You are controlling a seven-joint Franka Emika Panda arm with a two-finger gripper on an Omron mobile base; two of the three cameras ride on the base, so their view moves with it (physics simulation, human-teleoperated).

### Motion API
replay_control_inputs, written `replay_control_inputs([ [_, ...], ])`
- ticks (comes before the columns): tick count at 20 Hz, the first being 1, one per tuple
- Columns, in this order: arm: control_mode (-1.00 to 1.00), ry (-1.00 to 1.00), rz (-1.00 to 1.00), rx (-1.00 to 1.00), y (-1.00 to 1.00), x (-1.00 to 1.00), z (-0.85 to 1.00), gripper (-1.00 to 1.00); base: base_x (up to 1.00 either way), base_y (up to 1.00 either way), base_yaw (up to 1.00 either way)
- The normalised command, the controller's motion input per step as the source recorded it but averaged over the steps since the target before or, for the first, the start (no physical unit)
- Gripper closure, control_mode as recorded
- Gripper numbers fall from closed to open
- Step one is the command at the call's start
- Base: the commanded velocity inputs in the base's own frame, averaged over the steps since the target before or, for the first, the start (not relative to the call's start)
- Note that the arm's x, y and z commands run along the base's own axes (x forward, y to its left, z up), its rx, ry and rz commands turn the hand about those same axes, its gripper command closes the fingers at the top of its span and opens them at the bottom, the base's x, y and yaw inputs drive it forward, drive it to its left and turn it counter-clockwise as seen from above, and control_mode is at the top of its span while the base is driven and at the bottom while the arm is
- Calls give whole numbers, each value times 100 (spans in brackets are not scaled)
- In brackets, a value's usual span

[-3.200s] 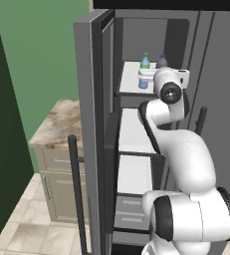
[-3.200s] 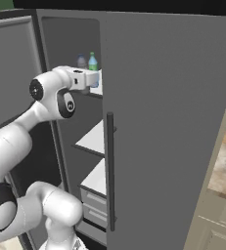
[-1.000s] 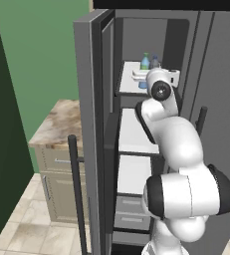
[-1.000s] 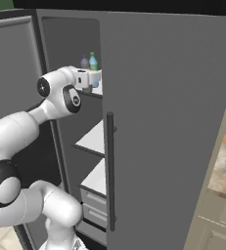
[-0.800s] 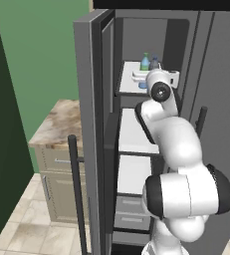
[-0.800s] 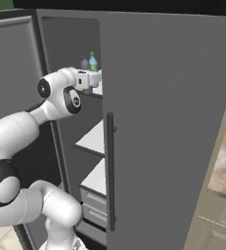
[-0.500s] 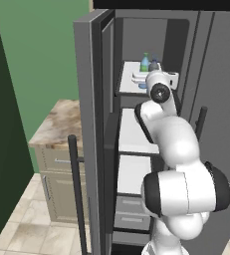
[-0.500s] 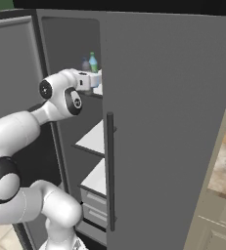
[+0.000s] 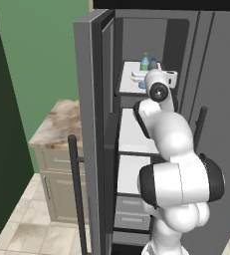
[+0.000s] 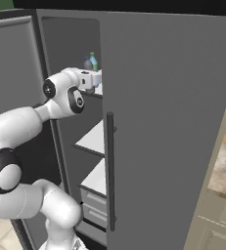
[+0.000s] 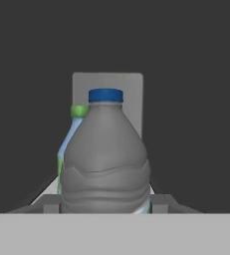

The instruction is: Take the bottled waters from the counter and place them in the freezer to freeze. Close the freezer door after placing the bottles.

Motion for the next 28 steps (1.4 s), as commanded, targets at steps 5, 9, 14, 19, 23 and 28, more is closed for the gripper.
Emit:
replay_control_inputs([
  [5,-100,0,0,0,-3,22,0,100,0,0,0],
  [9,-100,0,0,0,-7,21,-3,100,0,0,0],
  [14,-100,0,0,0,-9,17,-6,100,0,0,0],
  [19,-100,0,0,0,-1,3,-14,100,0,0,0],
  [23,-100,0,0,0,0,0,-23,100,0,0,0],
  [28,-100,0,0,0,0,0,-30,100,0,0,0],
])
